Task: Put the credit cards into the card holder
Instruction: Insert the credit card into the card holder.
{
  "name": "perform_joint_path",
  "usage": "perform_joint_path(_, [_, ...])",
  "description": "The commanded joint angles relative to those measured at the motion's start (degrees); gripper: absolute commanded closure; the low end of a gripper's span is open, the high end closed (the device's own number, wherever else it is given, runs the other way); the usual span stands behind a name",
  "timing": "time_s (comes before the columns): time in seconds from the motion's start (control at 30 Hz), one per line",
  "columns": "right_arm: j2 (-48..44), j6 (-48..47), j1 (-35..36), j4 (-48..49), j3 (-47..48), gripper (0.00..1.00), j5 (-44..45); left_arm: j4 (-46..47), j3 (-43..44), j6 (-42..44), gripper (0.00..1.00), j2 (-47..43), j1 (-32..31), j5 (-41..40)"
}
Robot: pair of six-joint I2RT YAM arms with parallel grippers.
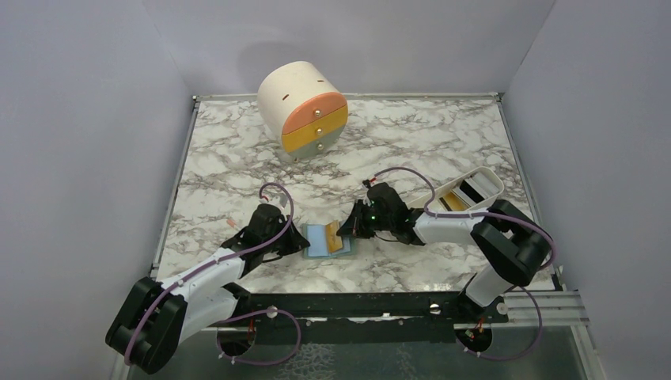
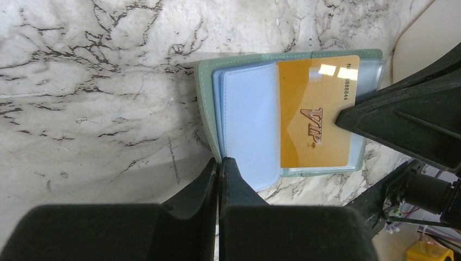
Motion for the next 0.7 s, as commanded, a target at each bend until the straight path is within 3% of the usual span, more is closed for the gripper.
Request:
perform_joint_path(0.0, [1.13,0.3,0.41,3.65,-0.79,0.99,-1.31,0.97,-0.99,-0.12,1.0,0.19,-0.15,0.25])
perform_joint_path(0.37, [1.53,3.35,0.42,8.05,-3.08,0.99,-3.92,1.66,-1.35,-0.04,1.0,1.18,-0.15,0.33])
perform_joint_path(0.67, [2.04,6.26,0.41,9.89,-4.56,0.99,-0.26,1.83,-1.81,-1.1,1.0,0.19,-0.15,0.64])
